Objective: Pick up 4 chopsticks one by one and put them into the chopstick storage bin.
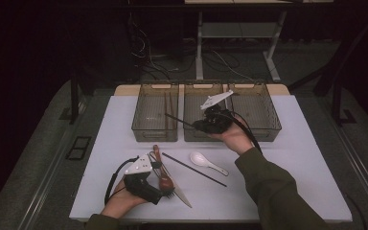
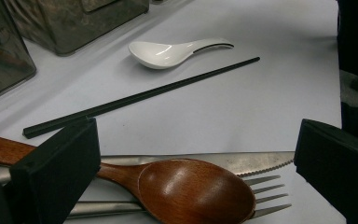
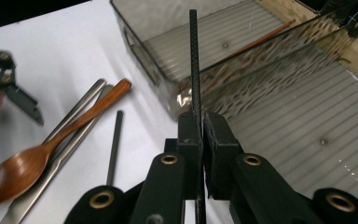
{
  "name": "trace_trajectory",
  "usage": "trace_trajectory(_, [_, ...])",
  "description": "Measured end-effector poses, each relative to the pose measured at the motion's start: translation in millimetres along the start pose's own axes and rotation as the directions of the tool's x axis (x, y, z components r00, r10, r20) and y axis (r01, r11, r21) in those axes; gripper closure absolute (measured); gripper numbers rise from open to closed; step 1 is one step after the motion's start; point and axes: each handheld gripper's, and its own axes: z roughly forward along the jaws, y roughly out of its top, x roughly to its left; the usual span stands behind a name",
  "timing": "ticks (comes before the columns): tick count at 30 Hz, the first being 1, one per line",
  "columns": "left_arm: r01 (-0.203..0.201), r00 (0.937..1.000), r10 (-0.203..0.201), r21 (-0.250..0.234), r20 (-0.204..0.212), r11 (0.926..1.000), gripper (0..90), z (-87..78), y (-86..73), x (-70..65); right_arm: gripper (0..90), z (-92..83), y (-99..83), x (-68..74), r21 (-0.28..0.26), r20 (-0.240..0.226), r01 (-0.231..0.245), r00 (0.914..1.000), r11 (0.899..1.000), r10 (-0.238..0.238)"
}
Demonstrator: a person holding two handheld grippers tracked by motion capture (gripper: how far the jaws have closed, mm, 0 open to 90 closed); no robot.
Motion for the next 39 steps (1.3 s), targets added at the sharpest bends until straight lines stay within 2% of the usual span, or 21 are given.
trace_trajectory(14, [-0.003, 1.0, 0.003, -0.005, 0.001, 1.0, 0.0, -0.4, 0.5, -0.4, 85.6, 31.4, 45.0, -8.4, 0.044, 0.029, -0.034, 0.999, 0.998, 0.033])
trace_trajectory(21, [-0.009, 1.0, 0.009, 0.0, 0.0, 1.0, 0.0, -0.2, 0.7, -1.1, 85.6, 58.1, 60.5, -13.0, 0.076, 0.054, -0.068, 0.9965, 0.995, 0.064])
trace_trajectory(30, [-0.024, 0.9997, 0.024, 0.003, 0.001, 0.9997, 0.0, 0.1, 1.4, -2.2, 85.6, 95.5, 76.3, -17.0, 0.13, 0.087, -0.083, 0.9936, 0.988, 0.072])
trace_trajectory(35, [-0.022, 0.9998, 0.022, 0.001, 0.002, 0.9998, 0.0, 0.0, 1.4, -2.2, 85.6, 113.4, 88.9, -21.6, 0.138, 0.111, -0.129, 0.9873, 0.982, 0.114])
trace_trajectory(39, [-0.025, 0.9997, 0.025, 0.003, 0.003, 0.9997, 0.0, 0.5, 1.5, -1.9, 85.6, 128.8, 99.7, -24.1, 0.162, 0.133, -0.141, 0.9838, 0.977, 0.12])
